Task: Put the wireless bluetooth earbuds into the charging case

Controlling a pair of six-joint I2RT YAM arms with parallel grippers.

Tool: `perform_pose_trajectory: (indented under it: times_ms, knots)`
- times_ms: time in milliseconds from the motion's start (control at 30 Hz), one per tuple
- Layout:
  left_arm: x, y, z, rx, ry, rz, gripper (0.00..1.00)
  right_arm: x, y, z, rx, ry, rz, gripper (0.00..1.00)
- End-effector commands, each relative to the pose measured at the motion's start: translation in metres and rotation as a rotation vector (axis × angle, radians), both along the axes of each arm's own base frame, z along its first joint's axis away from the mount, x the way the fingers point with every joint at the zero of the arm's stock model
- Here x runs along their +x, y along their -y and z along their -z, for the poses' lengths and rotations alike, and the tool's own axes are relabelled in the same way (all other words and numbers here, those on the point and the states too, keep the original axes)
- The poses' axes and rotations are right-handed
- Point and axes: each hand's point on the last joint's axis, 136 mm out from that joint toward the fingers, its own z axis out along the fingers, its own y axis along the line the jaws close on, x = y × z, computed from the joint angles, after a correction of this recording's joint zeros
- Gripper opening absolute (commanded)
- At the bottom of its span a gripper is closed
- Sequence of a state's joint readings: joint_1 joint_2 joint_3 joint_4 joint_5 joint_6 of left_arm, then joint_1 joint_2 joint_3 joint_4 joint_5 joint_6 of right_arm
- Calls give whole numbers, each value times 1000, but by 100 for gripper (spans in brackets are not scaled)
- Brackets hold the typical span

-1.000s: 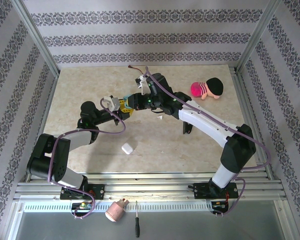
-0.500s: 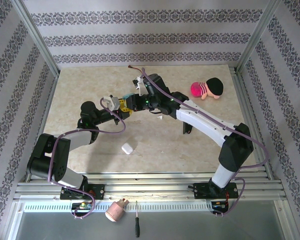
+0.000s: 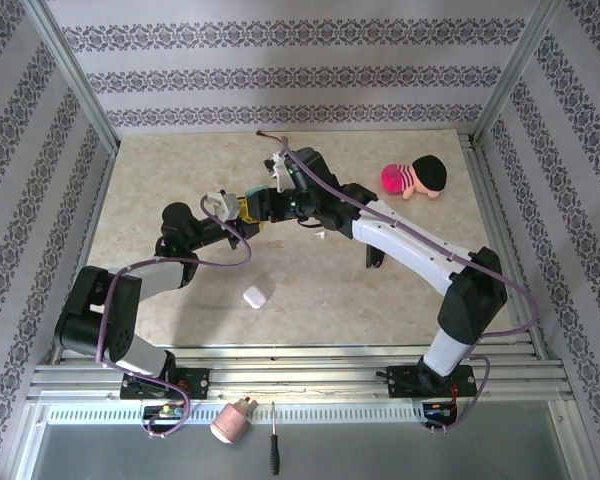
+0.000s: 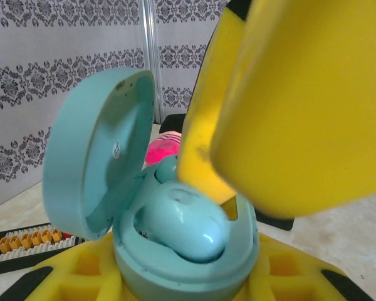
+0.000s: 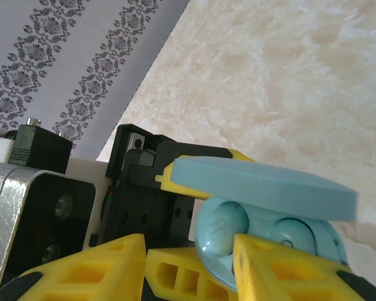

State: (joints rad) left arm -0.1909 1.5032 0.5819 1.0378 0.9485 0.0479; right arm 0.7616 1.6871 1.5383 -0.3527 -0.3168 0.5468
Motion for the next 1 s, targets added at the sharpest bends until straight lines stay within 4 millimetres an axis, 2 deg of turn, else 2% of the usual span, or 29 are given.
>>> perform_pose_trajectory:
  times_ms: [0, 133, 267, 400, 500, 700, 967]
  knots:
    - [-1, 6, -18, -19, 69, 26, 32, -4, 14, -31, 11, 80, 14, 44]
    - [-1, 7, -15, -7, 76, 34, 32, -11, 22, -49, 35, 132, 22, 50]
    - [-4, 8, -12, 16, 97, 48, 32, -2, 35, -58, 28, 166, 100, 60]
    - [-11, 11, -13, 35, 124, 83, 32, 13, 40, -52, -43, 162, 142, 73]
    - [-17, 12, -15, 33, 136, 103, 32, 28, 39, -43, -69, 127, 168, 78]
    - [-19, 11, -18, 21, 133, 97, 32, 39, 37, -22, -99, 67, 174, 77]
    - [-14, 10, -18, 4, 117, 78, 31, 27, 39, 1, -105, 0, 151, 77]
